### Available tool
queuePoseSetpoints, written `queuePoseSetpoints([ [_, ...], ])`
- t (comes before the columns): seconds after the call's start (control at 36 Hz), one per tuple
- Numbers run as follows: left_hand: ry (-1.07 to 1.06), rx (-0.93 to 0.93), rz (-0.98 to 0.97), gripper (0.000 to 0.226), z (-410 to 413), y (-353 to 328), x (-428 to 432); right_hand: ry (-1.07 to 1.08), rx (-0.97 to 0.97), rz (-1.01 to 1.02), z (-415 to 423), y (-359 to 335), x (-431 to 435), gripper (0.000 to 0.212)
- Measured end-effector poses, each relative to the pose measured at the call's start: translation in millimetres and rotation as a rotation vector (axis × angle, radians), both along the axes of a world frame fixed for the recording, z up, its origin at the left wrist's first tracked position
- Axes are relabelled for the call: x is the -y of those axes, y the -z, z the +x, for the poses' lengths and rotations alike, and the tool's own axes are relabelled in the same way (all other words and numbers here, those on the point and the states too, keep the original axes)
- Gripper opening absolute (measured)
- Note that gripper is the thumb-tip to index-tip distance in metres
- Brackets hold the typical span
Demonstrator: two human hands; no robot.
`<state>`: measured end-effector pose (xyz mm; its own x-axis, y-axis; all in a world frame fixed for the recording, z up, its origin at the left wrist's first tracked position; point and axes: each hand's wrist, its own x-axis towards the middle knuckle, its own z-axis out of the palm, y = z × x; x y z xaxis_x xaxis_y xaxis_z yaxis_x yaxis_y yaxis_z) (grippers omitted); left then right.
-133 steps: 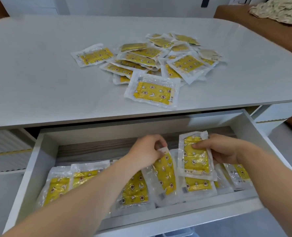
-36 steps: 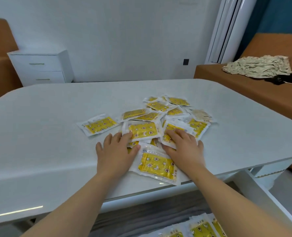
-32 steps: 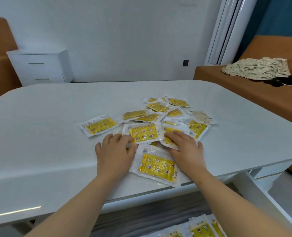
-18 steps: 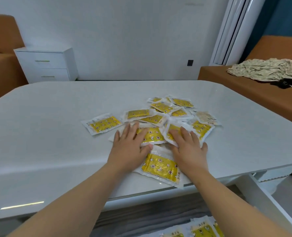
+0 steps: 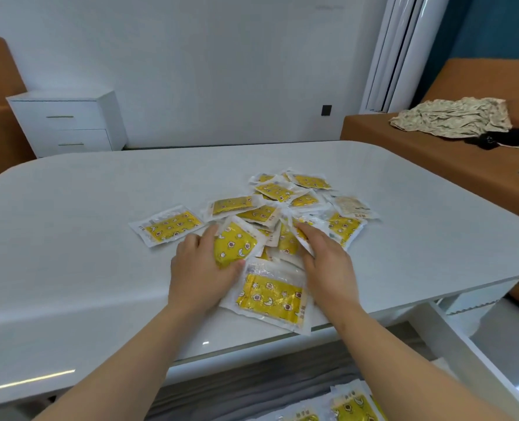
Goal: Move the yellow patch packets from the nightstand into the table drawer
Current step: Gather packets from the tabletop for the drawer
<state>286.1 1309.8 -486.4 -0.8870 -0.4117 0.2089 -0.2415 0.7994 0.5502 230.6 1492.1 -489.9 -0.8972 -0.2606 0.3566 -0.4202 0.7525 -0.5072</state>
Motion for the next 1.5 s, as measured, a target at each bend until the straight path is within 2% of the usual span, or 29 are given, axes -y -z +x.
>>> queuePoseSetpoints([
  [0.08,0.079,0.021,0.041,0.072,5,-3,-2,-0.025,-0.078,-0.041,3,0,-1,0.044],
  [0.17,0.08,0.011,0.063,0.064,6,-3,-2,-0.102,-0.131,0.045,7,0,3,0.048],
  [0.31,0.016,-0.045,0.197,0.042,7,-2,-3,-0.15,0.007,0.219,4,0,4,0.081],
  [0.36,-0.035,-0.095,0.234,0.034,9,-2,-4,-0.171,0.079,0.22,3,-1,4,0.088],
  [0.42,-0.067,-0.137,0.27,0.033,11,-3,-4,-0.171,0.149,0.14,1,-2,3,0.091],
  [0.47,-0.08,-0.16,0.329,0.033,13,-3,-5,-0.093,0.162,-0.025,-1,-2,1,0.08],
  [0.5,-0.079,-0.155,0.366,0.032,14,-2,-4,-0.035,0.145,-0.077,-2,-3,1,0.063],
  [0.56,-0.06,-0.126,0.431,0.028,15,0,0,0.067,0.135,-0.022,-4,-4,1,0.027],
  [0.58,-0.045,-0.107,0.444,0.024,15,1,1,0.088,0.156,0.04,-4,-3,2,0.031],
  [0.67,-0.037,-0.058,0.343,0.028,12,2,3,0.12,0.243,0.176,-8,0,5,0.07],
  [0.78,0.04,0.077,0.018,0.049,7,3,-2,0.126,0.203,0.198,-9,-2,6,0.073],
  [0.89,0.009,0.091,0.013,0.053,4,5,-1,0.151,0.127,0.153,-4,-6,3,0.073],
  [0.94,-0.02,0.053,0.039,0.051,6,5,-2,0.18,0.091,0.088,-3,-7,2,0.074],
  [1.0,-0.063,0.0,0.046,0.05,6,4,-1,0.179,0.056,-0.074,-1,-8,-1,0.071],
  [1.11,-0.075,-0.044,0.067,0.046,9,1,0,0.189,0.13,-0.751,7,-13,-13,0.057],
  [1.17,-0.031,-0.064,0.135,0.042,11,0,1,0.175,0.263,-0.955,9,-17,-18,0.067],
  [1.19,-0.013,-0.069,0.176,0.04,12,-1,0,0.12,0.354,-0.993,10,-19,-18,0.074],
  [1.22,0.0,-0.067,0.216,0.039,13,-1,0,0.059,0.436,-0.946,12,-21,-17,0.08],
  [1.28,0.023,-0.049,0.297,0.04,16,-2,-1,-0.011,0.518,-0.643,16,-22,-15,0.087],
  [1.36,0.098,-0.03,0.399,0.049,20,-4,1,0.116,0.383,-0.022,16,-14,-15,0.077],
  [1.42,0.172,0.012,0.327,0.063,21,-4,4,0.167,0.304,0.131,15,-10,-14,0.073],
  [1.5,0.253,0.069,0.112,0.09,21,-1,5,0.128,0.298,0.187,10,-7,-9,0.073],
])
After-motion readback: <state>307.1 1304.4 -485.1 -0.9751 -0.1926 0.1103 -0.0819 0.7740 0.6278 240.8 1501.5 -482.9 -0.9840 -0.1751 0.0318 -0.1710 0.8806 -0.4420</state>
